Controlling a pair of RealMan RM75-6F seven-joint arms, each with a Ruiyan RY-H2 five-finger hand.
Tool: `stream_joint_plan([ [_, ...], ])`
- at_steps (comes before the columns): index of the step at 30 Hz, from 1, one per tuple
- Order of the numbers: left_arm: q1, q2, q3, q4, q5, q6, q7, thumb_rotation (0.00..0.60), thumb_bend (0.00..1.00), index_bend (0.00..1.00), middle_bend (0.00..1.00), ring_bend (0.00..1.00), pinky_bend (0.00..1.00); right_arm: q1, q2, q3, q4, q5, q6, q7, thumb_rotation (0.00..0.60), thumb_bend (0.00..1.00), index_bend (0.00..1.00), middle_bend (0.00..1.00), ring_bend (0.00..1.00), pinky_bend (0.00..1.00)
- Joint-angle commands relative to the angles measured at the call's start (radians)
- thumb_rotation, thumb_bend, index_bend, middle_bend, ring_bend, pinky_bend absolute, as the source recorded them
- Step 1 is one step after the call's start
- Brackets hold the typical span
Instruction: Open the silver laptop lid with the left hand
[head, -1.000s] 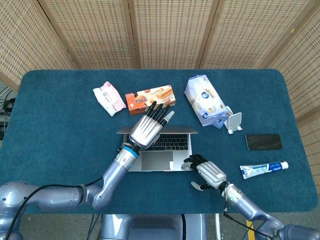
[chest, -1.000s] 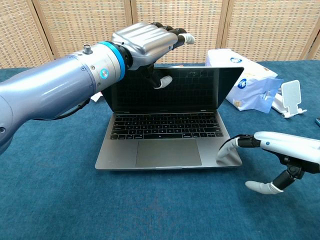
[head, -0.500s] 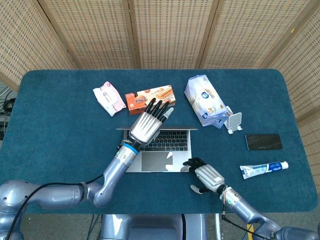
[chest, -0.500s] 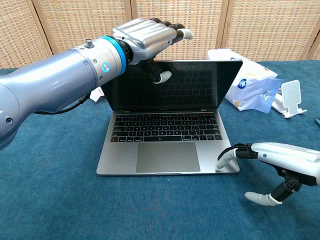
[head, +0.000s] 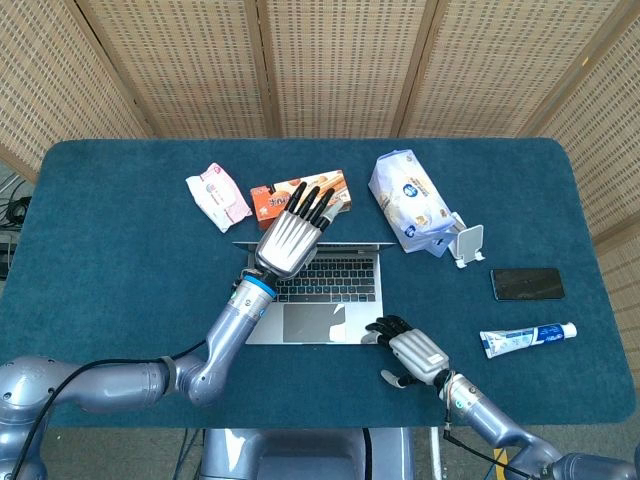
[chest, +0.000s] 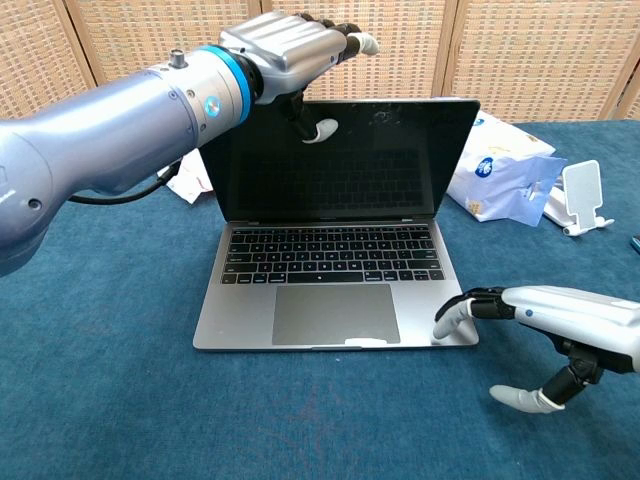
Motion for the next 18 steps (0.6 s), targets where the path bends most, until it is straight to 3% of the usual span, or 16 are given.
stream_joint_plan([
  [1, -0.014, 0.006, -0.014, 0.017, -0.014, -0.006, 0.009, 0.545, 0.44, 0.0, 0.0, 0.0, 0.0, 0.001, 0.001, -0.001, -0.001, 0.002, -0.002, -0.001, 0.6, 0.41, 0.22, 0.15, 0.0, 0.02],
  [18, -0.089, 0.008, -0.063, 0.14, -0.154, -0.061, 0.049, 0.545, 0.4, 0.0, 0.0, 0.0, 0.0, 0.011, 0.008, -0.009, -0.014, 0.003, -0.012, -0.009, 0.6, 0.41, 0.22, 0.15, 0.0, 0.02],
])
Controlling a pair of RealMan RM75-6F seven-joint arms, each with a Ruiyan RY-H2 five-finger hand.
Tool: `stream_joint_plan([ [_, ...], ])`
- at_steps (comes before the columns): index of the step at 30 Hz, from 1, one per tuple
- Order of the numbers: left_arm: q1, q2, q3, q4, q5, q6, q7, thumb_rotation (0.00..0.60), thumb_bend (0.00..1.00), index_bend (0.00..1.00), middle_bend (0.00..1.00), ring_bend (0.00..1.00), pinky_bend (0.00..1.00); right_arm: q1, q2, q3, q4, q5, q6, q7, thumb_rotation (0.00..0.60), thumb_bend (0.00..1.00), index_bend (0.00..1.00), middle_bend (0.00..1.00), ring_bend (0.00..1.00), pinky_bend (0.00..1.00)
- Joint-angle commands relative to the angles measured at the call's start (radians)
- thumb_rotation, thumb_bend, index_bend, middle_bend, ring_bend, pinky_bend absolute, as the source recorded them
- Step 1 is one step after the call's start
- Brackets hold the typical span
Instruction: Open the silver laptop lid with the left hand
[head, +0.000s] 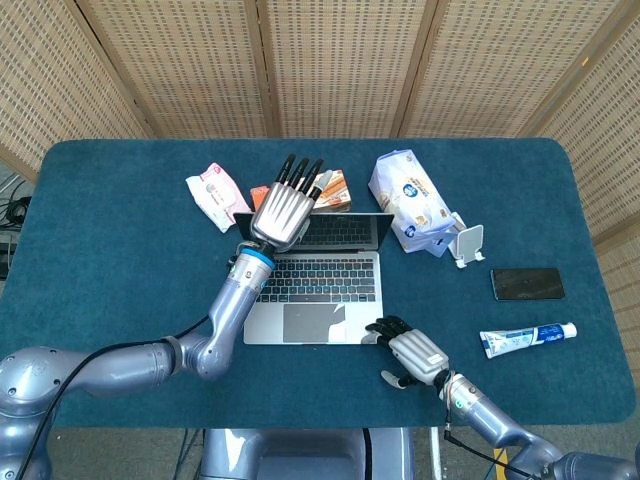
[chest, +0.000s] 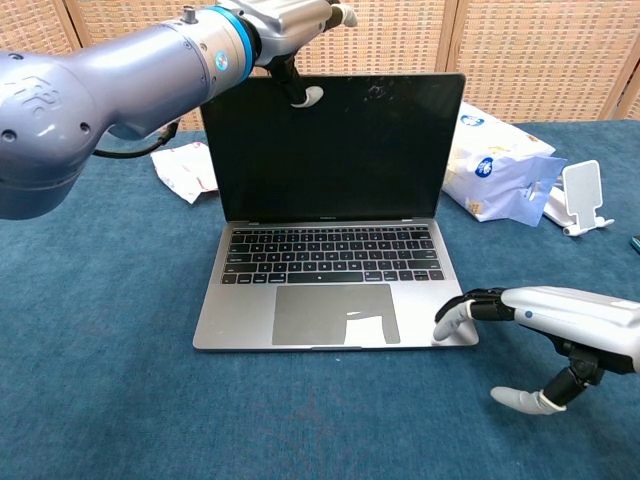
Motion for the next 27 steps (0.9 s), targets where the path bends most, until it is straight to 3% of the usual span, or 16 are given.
stream_joint_plan([
  [1, -0.017, -0.009, -0.006, 0.036, -0.034, -0.013, 0.005, 0.545, 0.39, 0.0, 0.0, 0.0, 0.0, 0.001, 0.001, 0.0, -0.002, 0.002, -0.001, -0.001, 0.6, 0.41, 0.22, 0.15, 0.0, 0.02],
  [20, -0.052, -0.03, -0.003, 0.181, -0.145, -0.039, 0.008, 0.544, 0.35, 0.0, 0.0, 0.0, 0.0, 0.003, 0.006, -0.006, -0.012, 0.006, 0.002, -0.006, 0.6, 0.41, 0.22, 0.15, 0.0, 0.02],
  [27, -0.04, 0.005, -0.015, 0.13, -0.136, -0.026, -0.042, 0.545, 0.35, 0.0, 0.0, 0.0, 0.0, 0.001, 0.02, -0.003, -0.03, -0.003, 0.024, -0.001, 0.6, 0.41, 0.22, 0.15, 0.0, 0.02],
])
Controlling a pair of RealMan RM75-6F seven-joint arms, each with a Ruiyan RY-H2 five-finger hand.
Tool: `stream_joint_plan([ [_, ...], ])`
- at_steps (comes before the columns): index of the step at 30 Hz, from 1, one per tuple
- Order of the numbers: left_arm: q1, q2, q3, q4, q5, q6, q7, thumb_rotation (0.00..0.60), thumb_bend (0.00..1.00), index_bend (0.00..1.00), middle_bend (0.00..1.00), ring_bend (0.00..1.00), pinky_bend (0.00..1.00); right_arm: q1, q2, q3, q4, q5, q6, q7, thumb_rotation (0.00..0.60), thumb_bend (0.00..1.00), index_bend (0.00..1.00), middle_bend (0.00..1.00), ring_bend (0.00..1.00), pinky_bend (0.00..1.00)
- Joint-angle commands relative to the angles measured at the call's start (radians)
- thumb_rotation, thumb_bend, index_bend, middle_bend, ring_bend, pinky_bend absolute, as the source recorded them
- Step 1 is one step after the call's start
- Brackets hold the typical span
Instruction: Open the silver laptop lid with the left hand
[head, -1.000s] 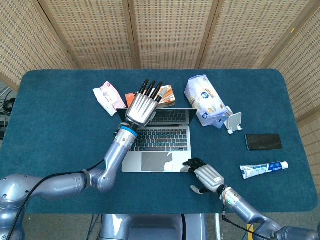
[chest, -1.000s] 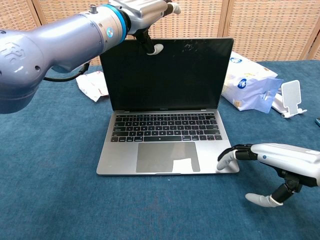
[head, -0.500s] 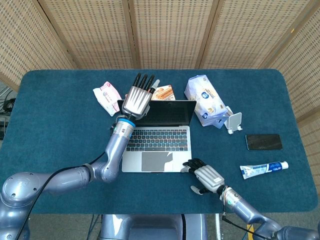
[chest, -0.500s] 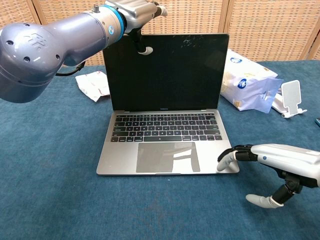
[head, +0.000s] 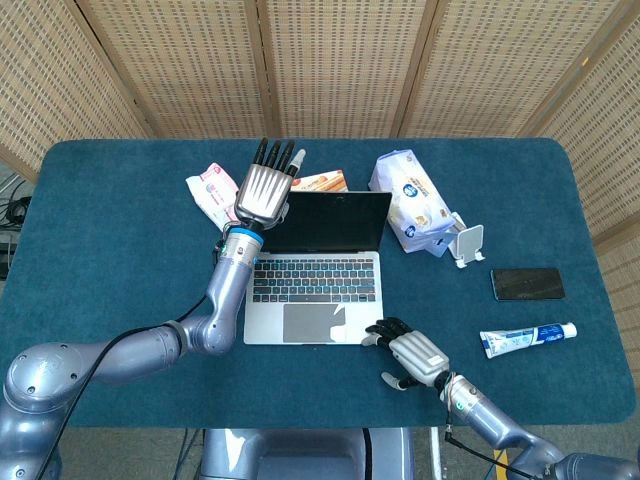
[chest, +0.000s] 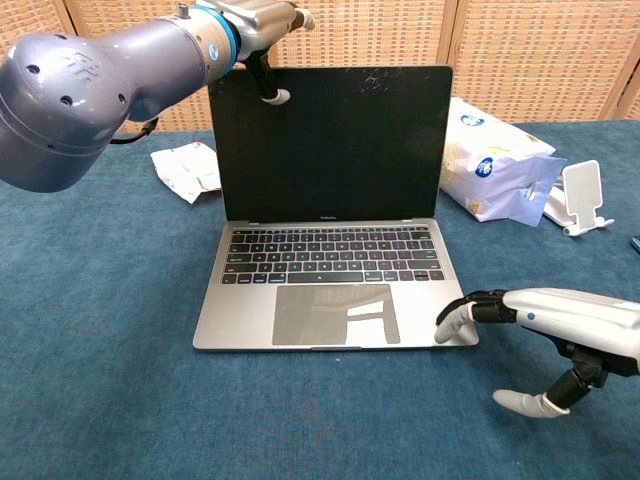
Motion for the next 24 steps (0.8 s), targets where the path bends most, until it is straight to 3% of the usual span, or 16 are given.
stream_joint_plan([
  [1, 0.021, 0.035, -0.01, -0.068, 0.012, 0.013, -0.045, 0.546, 0.35, 0.0, 0.0, 0.0, 0.0, -0.004, 0.014, 0.002, -0.016, -0.01, 0.021, 0.009, 0.6, 0.41, 0.22, 0.15, 0.0, 0.02],
  [13, 0.189, 0.249, 0.048, -0.438, 0.143, 0.142, -0.178, 0.552, 0.35, 0.0, 0.0, 0.0, 0.0, -0.018, 0.125, 0.025, -0.1, -0.045, 0.125, 0.037, 0.6, 0.41, 0.22, 0.15, 0.0, 0.02],
  [20, 0.345, 0.407, 0.137, -0.628, 0.23, 0.24, -0.259, 0.555, 0.36, 0.0, 0.0, 0.0, 0.0, -0.046, 0.198, 0.048, -0.121, -0.019, 0.183, 0.025, 0.6, 0.41, 0.22, 0.15, 0.0, 0.02],
  [24, 0.476, 0.513, 0.219, -0.729, 0.313, 0.319, -0.346, 0.555, 0.36, 0.0, 0.0, 0.0, 0.0, -0.079, 0.242, 0.068, -0.116, 0.024, 0.229, 0.0, 0.6, 0.41, 0.22, 0.15, 0.0, 0.02],
])
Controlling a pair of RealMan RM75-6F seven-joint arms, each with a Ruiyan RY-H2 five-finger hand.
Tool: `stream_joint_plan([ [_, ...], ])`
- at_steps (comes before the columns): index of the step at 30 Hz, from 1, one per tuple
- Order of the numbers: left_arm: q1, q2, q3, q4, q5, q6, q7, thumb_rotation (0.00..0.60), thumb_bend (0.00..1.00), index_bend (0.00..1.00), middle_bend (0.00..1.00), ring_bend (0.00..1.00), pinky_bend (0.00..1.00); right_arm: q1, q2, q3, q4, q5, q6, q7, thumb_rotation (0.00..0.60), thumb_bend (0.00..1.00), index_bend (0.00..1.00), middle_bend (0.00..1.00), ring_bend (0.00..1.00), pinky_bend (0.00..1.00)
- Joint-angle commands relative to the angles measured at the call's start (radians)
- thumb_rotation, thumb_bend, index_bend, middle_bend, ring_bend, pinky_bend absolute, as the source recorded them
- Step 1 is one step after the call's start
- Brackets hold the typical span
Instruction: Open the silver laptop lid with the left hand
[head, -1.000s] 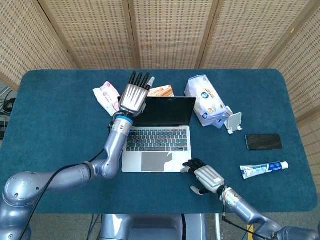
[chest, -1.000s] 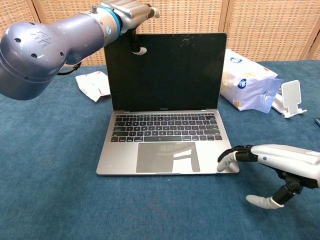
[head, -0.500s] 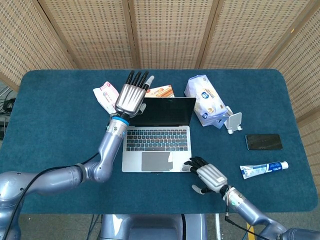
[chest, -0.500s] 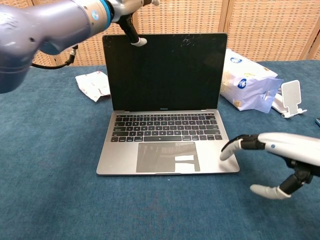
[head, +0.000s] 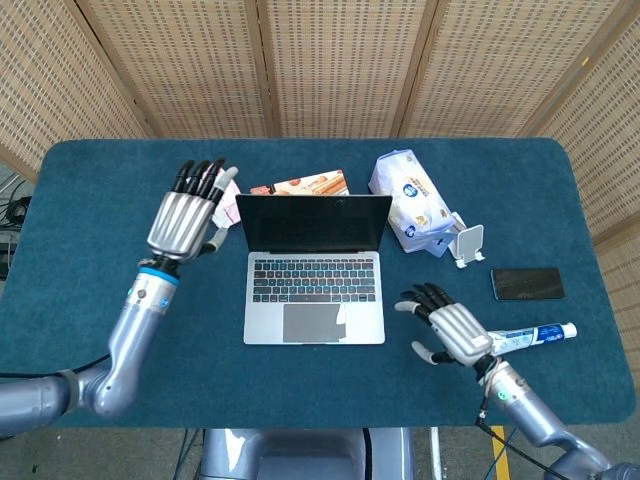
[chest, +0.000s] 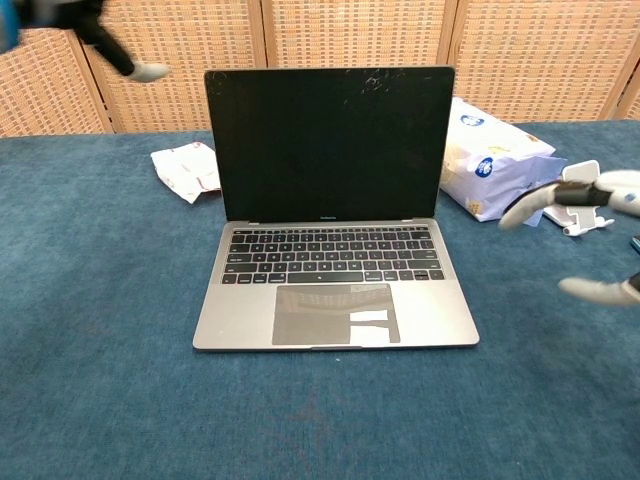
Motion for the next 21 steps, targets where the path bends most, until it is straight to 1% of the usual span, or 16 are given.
stream_joint_plan([
  [1, 0.125, 0.098, 0.088, -0.095, 0.091, 0.082, -0.098, 0.555, 0.36, 0.0, 0.0, 0.0, 0.0, -0.029, 0.028, 0.019, 0.005, 0.037, 0.038, -0.026, 0.6, 0.41, 0.22, 0.15, 0.0, 0.02],
  [4, 0.215, 0.15, 0.153, -0.12, 0.16, 0.136, -0.163, 0.555, 0.36, 0.0, 0.0, 0.0, 0.0, -0.056, 0.048, 0.034, 0.014, 0.072, 0.071, -0.06, 0.6, 0.41, 0.22, 0.14, 0.0, 0.02],
  [6, 0.255, 0.164, 0.182, -0.122, 0.189, 0.165, -0.188, 0.555, 0.36, 0.0, 0.0, 0.0, 0.0, -0.067, 0.055, 0.041, 0.019, 0.087, 0.088, -0.077, 0.6, 0.41, 0.22, 0.14, 0.0, 0.02],
  [8, 0.322, 0.182, 0.231, -0.118, 0.241, 0.218, -0.23, 0.556, 0.36, 0.0, 0.0, 0.0, 0.0, -0.088, 0.065, 0.056, 0.021, 0.113, 0.121, -0.104, 0.6, 0.41, 0.22, 0.14, 0.0, 0.02],
  [12, 0.432, 0.179, 0.303, -0.077, 0.329, 0.311, -0.291, 0.553, 0.36, 0.0, 0.0, 0.0, 0.0, -0.123, 0.076, 0.073, 0.023, 0.142, 0.172, -0.153, 0.6, 0.41, 0.22, 0.14, 0.0, 0.02],
  [14, 0.48, 0.162, 0.325, -0.05, 0.363, 0.353, -0.329, 0.552, 0.36, 0.0, 0.0, 0.0, 0.0, -0.14, 0.079, 0.077, 0.027, 0.156, 0.192, -0.173, 0.6, 0.41, 0.22, 0.14, 0.0, 0.02],
  [17, 0.541, 0.14, 0.346, -0.026, 0.379, 0.402, -0.369, 0.553, 0.36, 0.0, 0.0, 0.0, 0.0, -0.166, 0.084, 0.082, 0.034, 0.179, 0.219, -0.19, 0.6, 0.41, 0.22, 0.14, 0.0, 0.02],
  [21, 0.61, 0.112, 0.373, 0.002, 0.407, 0.448, -0.382, 0.554, 0.36, 0.0, 0.0, 0.0, 0.0, -0.205, 0.091, 0.085, 0.035, 0.198, 0.263, -0.217, 0.6, 0.41, 0.22, 0.14, 0.0, 0.02],
])
